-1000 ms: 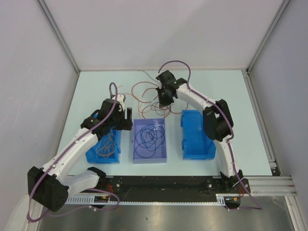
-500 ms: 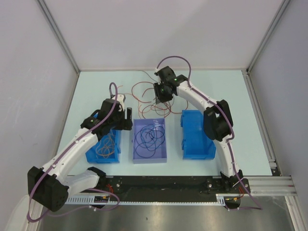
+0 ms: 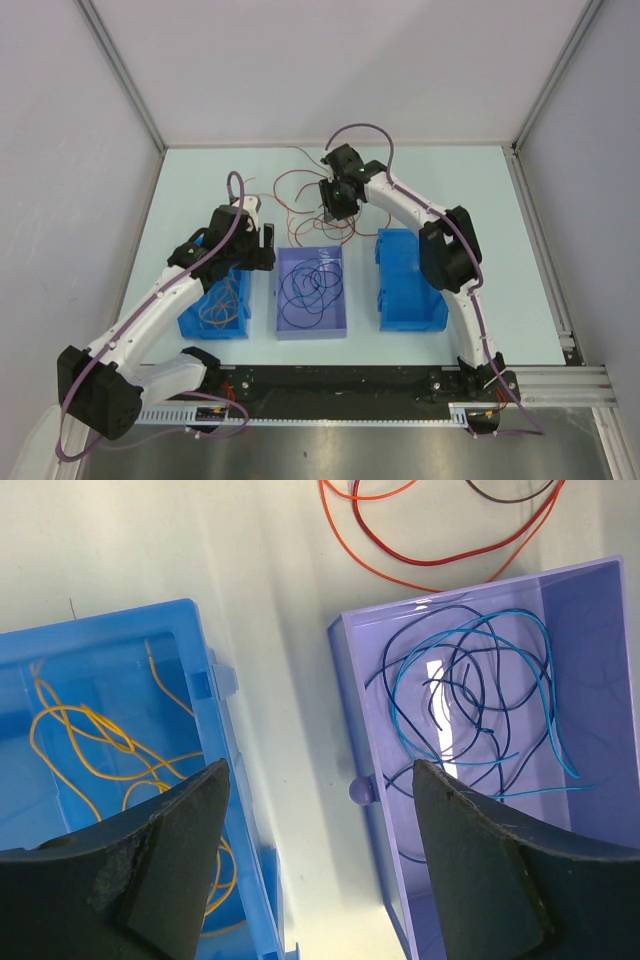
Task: Untangle the cables
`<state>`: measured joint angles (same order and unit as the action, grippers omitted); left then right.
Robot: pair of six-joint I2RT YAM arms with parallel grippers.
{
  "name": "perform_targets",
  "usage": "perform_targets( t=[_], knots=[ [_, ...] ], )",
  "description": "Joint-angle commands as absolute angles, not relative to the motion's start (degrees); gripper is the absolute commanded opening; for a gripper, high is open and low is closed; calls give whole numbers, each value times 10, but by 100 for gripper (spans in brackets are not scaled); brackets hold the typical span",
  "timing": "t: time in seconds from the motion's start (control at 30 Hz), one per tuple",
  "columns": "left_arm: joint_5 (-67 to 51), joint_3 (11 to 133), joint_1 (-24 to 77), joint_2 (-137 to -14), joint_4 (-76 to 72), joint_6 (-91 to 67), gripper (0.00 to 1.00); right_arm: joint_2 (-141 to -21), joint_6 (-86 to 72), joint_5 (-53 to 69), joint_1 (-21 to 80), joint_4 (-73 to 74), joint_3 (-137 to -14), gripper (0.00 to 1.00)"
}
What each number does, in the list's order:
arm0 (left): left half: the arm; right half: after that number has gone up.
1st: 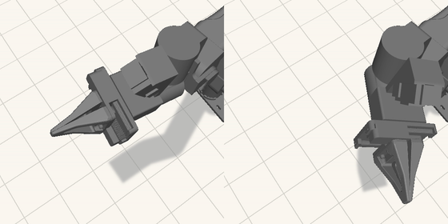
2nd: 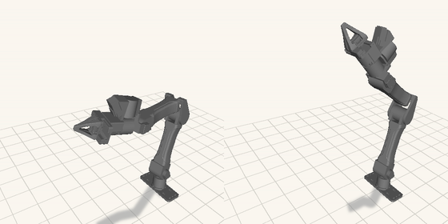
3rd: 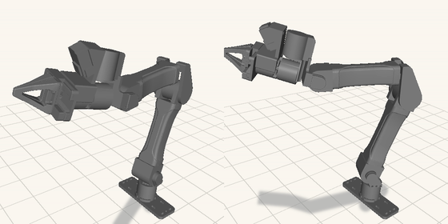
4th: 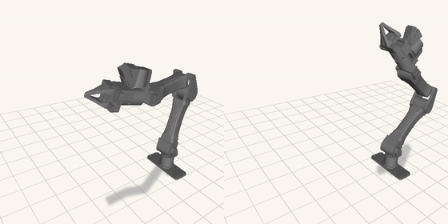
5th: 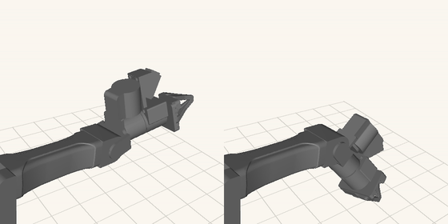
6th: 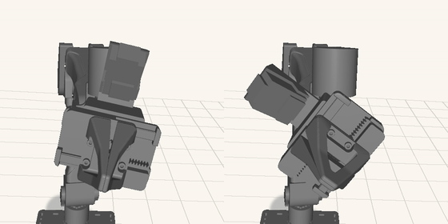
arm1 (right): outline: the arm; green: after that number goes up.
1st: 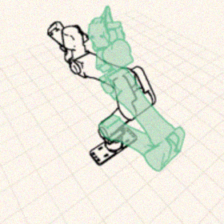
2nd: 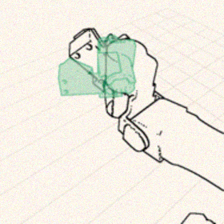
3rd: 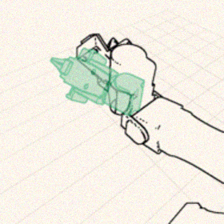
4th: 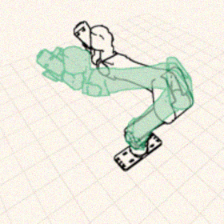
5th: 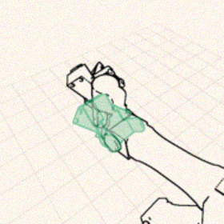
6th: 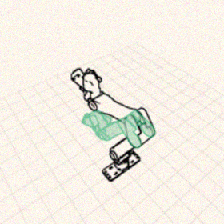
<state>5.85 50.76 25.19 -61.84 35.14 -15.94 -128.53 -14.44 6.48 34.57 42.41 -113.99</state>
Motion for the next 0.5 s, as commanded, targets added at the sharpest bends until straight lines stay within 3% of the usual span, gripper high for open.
perform_targets(
  t=[0.0, 0.2, 0.3, 0.33, 0.47],
  knots=[
    [62, 509, 248, -613, 337, -151, 79, -1305, -138, 66, 349, 417, -1154, 42],
    [62, 510, 248, -617, 337, -150, 79, -1310, -135, 66, 351, 418, -1155, 37],
    [62, 510, 248, -617, 338, -150, 79, -1307, -134, 63, 352, 418, -1155, 24],
    [62, 511, 247, -617, 338, -150, 79, -1303, -134, 61, 352, 419, -1155, 16],
    [62, 511, 247, -618, 338, -150, 79, -1296, -133, 56, 354, 418, -1161, 3]
  ],
)
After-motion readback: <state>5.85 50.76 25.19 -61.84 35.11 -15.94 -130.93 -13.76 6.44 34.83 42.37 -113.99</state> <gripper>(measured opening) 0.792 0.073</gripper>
